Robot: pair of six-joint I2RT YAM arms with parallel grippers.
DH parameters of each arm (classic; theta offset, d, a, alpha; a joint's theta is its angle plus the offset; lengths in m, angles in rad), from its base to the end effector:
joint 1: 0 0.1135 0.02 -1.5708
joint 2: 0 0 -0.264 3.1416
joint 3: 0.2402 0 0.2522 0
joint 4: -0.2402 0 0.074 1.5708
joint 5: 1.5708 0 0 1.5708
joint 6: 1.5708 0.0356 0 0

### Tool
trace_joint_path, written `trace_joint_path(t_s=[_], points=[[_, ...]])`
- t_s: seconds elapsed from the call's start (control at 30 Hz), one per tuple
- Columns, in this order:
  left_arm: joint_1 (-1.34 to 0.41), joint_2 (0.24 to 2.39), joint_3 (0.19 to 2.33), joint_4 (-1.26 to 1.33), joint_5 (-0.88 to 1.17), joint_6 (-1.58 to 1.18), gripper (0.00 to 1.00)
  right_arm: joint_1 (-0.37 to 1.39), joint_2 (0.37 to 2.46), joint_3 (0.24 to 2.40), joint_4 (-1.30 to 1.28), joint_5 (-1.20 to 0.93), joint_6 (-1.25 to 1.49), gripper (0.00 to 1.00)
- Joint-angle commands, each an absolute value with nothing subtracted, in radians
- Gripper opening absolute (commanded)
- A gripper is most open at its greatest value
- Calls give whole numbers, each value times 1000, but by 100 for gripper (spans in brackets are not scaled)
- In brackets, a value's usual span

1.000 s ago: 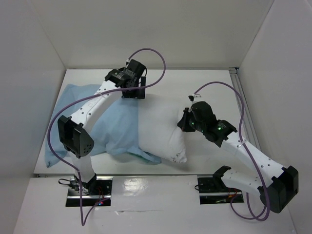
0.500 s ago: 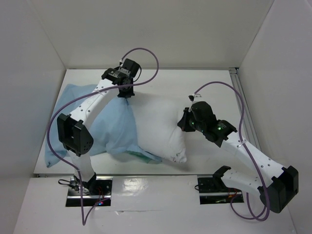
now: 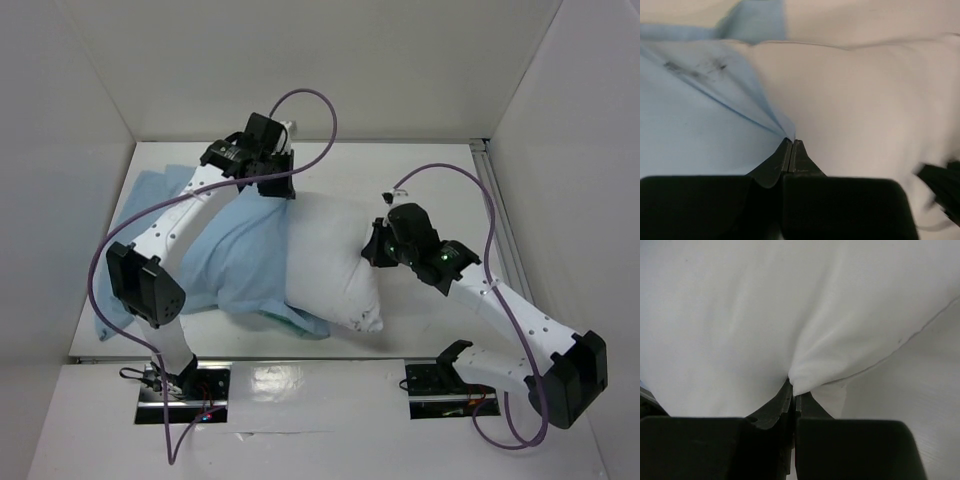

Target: Put the pillow into the pillowcase

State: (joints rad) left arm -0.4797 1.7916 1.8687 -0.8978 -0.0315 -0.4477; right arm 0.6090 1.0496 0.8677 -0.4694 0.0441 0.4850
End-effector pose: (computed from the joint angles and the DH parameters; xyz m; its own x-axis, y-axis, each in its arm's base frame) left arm 0.3484 -0.1800 0.3696 -0.7765 -0.0837 -0.6245 0.1177 0.9544 -0.2743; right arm 0.1875 0.1288 0.2907 -0.6929 0.0846 -0.7160 -0.2483 0.9043 0.3471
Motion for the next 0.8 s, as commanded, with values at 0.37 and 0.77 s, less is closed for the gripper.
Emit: trace_joint_path(t_s=[0.37, 0.77], points=[[-741, 1753, 2088, -494, 641, -689, 0, 618, 1037, 1122, -210, 1, 471, 0], [-773, 1810, 2008, -435, 600, -736, 0, 595, 1157, 563, 62, 69, 695, 0]])
